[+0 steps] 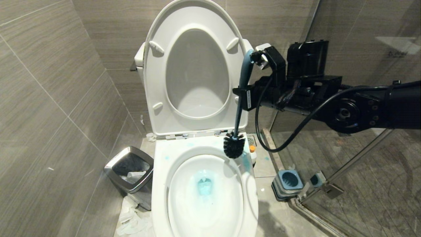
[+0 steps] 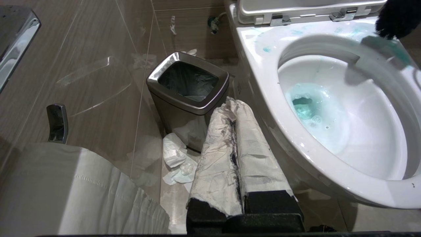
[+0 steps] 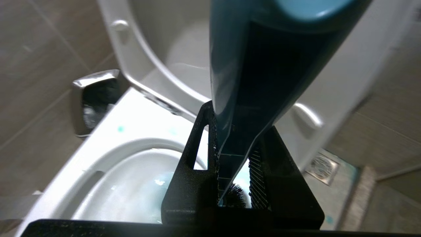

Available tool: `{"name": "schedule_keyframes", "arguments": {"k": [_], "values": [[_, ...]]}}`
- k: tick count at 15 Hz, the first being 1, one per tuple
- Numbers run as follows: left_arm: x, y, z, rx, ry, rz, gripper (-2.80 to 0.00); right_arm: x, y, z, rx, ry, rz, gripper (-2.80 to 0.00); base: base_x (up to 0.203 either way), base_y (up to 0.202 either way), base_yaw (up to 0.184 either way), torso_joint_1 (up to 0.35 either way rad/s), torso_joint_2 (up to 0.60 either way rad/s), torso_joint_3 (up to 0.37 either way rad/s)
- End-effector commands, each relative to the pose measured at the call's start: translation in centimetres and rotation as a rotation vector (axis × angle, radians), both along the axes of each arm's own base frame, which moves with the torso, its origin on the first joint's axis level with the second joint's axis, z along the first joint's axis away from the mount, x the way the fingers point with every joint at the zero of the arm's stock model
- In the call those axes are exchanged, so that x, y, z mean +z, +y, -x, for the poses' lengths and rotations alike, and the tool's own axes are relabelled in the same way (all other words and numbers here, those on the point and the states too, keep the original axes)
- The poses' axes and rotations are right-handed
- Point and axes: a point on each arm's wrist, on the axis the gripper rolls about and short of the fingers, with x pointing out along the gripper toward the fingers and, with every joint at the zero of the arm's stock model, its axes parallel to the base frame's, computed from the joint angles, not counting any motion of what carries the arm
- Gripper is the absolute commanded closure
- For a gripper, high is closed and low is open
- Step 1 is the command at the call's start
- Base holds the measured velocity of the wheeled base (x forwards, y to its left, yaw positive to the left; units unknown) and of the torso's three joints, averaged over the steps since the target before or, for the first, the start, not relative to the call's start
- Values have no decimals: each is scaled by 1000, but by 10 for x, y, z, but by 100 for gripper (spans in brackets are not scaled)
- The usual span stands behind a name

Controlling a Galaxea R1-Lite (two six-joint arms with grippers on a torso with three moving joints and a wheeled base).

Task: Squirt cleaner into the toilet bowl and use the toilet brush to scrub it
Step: Scrub the toilet bowl

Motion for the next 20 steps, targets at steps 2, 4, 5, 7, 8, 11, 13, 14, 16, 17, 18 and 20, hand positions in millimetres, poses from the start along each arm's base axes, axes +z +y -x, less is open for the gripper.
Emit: {"name": "schedule_keyframes", "arguments": {"k": [2,4,5,7,8,11,13,14,16,17,18,20], "values": [[0,0,0,0,-1,0,0,1,-26,-12,-63,-27,42,0,0,0,0,0,0,0],[0,0,0,0,-1,0,0,-9,-27,-15,-68,-3,57,0,0,0,0,0,0,0],[0,0,0,0,-1,0,0,-14,-26,-17,-68,7,63,0,0,0,0,0,0,0],[0,0,0,0,-1,0,0,-25,-24,-22,-67,27,80,0,0,0,0,0,0,0],[0,0,0,2,-1,0,0,-29,-25,-25,-70,24,97,0,0,0,0,0,0,0],[0,0,0,0,-1,0,0,-44,-26,-26,-63,50,139,0,0,0,0,0,0,0],[0,0,0,0,-1,0,0,-49,-14,-15,-22,74,143,0,0,0,0,0,0,0],[0,0,0,0,-1,0,0,-50,-4,-6,5,92,129,0,0,0,0,0,0,0],[0,0,0,0,-1,0,0,-48,21,13,66,131,66,0,0,0,0,0,0,0],[0,0,0,0,-1,0,0,-46,34,23,99,146,40,0,0,0,0,0,0,0],[0,0,0,0,-1,0,0,-47,44,29,125,155,32,0,0,0,0,0,0,0],[0,0,0,0,-1,0,0,-44,57,34,159,146,16,0,0,0,0,0,0,0]]}}
